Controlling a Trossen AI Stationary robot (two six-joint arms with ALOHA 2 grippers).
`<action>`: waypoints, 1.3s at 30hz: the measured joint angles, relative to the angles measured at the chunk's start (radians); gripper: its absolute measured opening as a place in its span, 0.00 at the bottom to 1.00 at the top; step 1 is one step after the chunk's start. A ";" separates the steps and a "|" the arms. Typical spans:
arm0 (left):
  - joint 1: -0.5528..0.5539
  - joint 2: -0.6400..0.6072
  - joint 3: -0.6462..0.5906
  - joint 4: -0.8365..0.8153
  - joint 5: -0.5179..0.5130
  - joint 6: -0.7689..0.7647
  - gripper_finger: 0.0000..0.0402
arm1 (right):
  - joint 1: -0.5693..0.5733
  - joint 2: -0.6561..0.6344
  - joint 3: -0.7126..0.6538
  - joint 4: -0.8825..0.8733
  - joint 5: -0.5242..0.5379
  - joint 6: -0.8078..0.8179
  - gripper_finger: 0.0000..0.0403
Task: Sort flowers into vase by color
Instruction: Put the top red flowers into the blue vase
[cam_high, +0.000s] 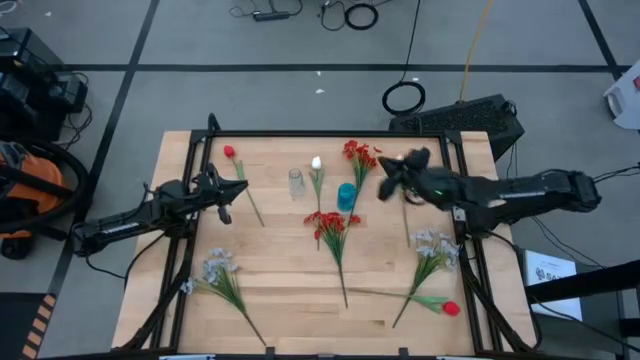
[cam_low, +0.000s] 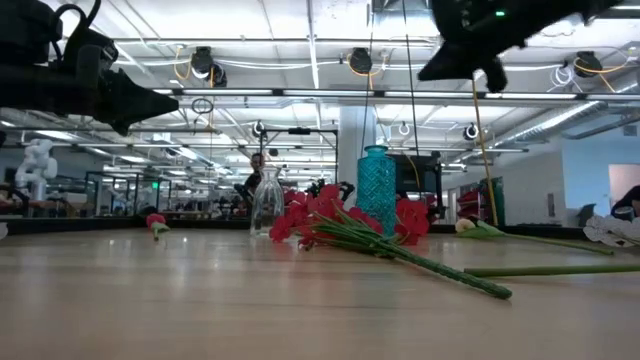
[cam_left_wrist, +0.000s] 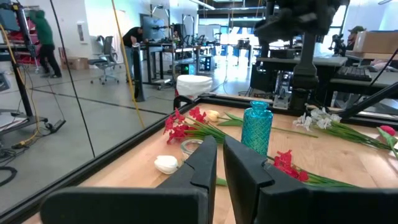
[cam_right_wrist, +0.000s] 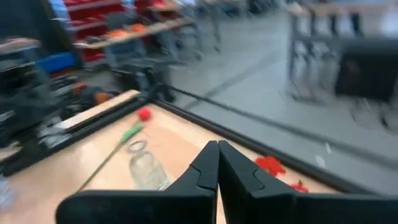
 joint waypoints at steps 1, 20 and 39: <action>0.000 0.000 0.000 0.000 0.000 0.000 0.09 | -0.024 0.044 0.050 -0.049 -0.001 0.060 0.00; 0.000 0.000 0.000 0.000 0.000 0.000 0.09 | -0.401 0.528 0.580 -0.717 -0.505 0.466 0.02; 0.000 0.000 0.000 0.001 0.000 0.000 0.09 | -0.432 0.789 0.580 -0.737 -0.546 0.531 0.53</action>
